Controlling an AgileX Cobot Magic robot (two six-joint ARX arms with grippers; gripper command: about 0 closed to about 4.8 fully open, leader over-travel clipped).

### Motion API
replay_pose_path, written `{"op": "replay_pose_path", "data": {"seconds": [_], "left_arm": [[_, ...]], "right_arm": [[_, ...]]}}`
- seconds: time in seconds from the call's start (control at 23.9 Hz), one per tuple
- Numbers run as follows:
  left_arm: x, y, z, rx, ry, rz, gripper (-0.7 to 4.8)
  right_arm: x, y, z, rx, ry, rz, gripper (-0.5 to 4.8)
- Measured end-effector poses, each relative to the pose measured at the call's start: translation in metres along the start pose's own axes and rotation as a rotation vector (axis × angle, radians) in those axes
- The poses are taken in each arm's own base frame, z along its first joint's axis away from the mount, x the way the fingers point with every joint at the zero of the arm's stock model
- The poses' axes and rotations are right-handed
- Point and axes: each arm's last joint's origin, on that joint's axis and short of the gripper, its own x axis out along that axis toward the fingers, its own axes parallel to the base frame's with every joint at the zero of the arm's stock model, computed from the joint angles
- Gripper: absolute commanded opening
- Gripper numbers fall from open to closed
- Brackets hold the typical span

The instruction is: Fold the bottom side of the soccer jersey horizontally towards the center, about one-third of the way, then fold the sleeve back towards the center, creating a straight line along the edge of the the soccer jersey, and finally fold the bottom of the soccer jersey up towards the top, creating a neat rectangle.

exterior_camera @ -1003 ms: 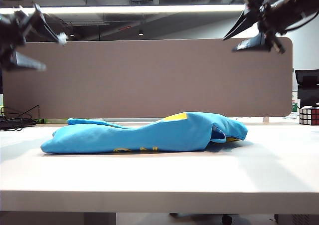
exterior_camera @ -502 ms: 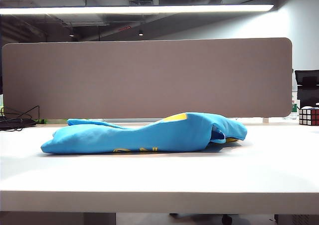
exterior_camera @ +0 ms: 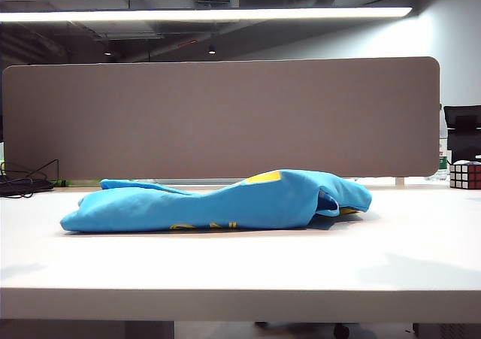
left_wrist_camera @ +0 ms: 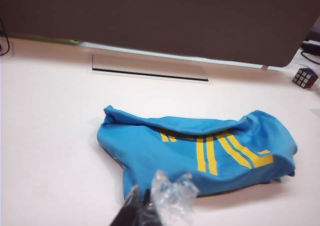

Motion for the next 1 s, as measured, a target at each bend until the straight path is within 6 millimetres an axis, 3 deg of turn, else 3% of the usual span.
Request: {"op": "replay_pose_path", "data": {"seconds": [0.13, 0.29, 0.59, 0.79, 1.0], "left_arm": [[-0.003, 0.002, -0.028, -0.017, -0.033, -0.005, -0.05], [0.001, 0.010, -0.071, -0.071, -0.085, -0.016, -0.05], [0.016, 0.021, -0.106, -0.181, -0.018, -0.045, -0.05], [0.025, 0.029, -0.125, -0.178, -0.021, -0.047, -0.05], [0.027, 0.027, -0.123, -0.082, -0.063, -0.028, -0.05]], "right_arm": [[-0.004, -0.003, -0.023, 0.009, -0.033, -0.037, -0.09], [-0.008, -0.007, -0.071, 0.015, -0.065, -0.079, -0.09], [-0.006, -0.014, -0.113, 0.033, -0.065, -0.116, -0.09], [-0.003, -0.019, -0.133, 0.025, -0.054, -0.213, -0.08], [-0.004, -0.020, -0.132, -0.035, -0.054, -0.254, -0.08]]}}
